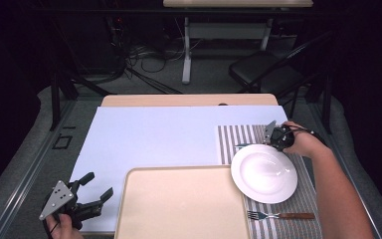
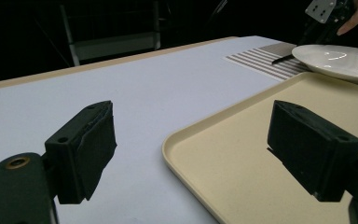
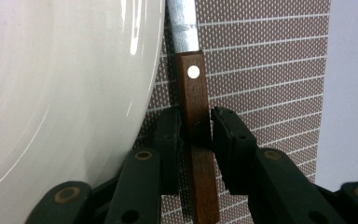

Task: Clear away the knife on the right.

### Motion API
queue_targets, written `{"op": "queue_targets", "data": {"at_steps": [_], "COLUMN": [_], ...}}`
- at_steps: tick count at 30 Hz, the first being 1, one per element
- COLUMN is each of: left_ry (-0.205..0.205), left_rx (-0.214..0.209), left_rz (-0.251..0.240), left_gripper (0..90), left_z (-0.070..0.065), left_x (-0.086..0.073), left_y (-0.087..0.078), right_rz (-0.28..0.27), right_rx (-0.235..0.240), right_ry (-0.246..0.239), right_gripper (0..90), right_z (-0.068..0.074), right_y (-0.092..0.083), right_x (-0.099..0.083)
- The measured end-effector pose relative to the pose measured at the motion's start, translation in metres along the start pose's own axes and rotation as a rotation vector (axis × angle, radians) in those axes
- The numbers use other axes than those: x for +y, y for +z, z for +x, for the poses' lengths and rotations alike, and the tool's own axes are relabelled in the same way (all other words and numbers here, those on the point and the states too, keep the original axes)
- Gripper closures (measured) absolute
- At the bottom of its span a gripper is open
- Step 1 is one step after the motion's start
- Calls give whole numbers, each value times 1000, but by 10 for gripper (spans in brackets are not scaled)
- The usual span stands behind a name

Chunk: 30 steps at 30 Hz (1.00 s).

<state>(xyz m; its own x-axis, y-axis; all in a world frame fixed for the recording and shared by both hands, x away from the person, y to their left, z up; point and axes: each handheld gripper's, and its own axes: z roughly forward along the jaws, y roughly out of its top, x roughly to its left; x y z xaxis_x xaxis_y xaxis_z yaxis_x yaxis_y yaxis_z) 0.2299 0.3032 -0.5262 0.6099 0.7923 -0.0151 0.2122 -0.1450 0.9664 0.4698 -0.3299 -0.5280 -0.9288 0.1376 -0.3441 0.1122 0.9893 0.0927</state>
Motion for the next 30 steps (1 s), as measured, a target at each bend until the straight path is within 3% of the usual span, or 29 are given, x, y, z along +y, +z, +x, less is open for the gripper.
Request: {"op": "queue_targets", "data": {"at_steps": [18, 30], "left_ry": [1, -1], "left_rx": [0, 1], "left_rz": [0, 0], "left_gripper": [155, 154], "left_z": [0, 0], "left_x": [0, 0], "left_y": [0, 0], "right_rz": [15, 20], "right_rx": [1, -3], "right_ry": [-30, -16], "right_gripper": [760, 763], "right_z": [2, 3], "right_y": [0, 1], "right_x": [3, 4]}}
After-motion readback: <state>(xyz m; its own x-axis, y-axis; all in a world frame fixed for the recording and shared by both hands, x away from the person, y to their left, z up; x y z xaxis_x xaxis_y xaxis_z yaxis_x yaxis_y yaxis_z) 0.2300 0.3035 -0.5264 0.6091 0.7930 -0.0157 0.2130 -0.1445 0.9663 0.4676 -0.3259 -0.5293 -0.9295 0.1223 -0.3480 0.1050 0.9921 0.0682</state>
